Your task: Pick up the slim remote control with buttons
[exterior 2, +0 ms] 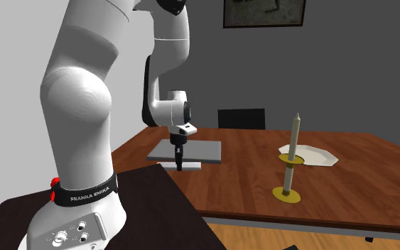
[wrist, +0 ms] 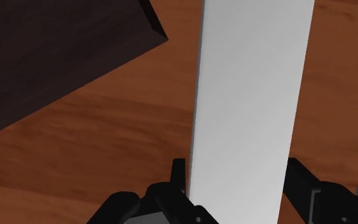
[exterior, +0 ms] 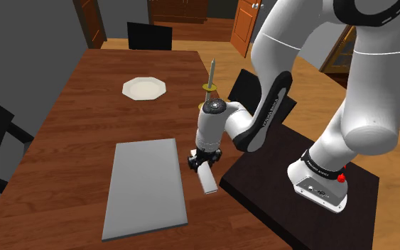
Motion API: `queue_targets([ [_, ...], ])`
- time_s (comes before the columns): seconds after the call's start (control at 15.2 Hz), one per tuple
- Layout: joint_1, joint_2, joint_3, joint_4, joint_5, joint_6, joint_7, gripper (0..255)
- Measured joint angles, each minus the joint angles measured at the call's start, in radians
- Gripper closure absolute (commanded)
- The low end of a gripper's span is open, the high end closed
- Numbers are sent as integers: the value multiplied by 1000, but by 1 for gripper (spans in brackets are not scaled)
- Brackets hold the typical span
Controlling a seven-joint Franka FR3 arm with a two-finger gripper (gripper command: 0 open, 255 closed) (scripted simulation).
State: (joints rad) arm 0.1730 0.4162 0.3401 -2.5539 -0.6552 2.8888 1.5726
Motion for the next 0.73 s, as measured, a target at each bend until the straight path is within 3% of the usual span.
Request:
queue_targets([
  [0.73,-169,-178,217,-63,241,-107,-187,255],
])
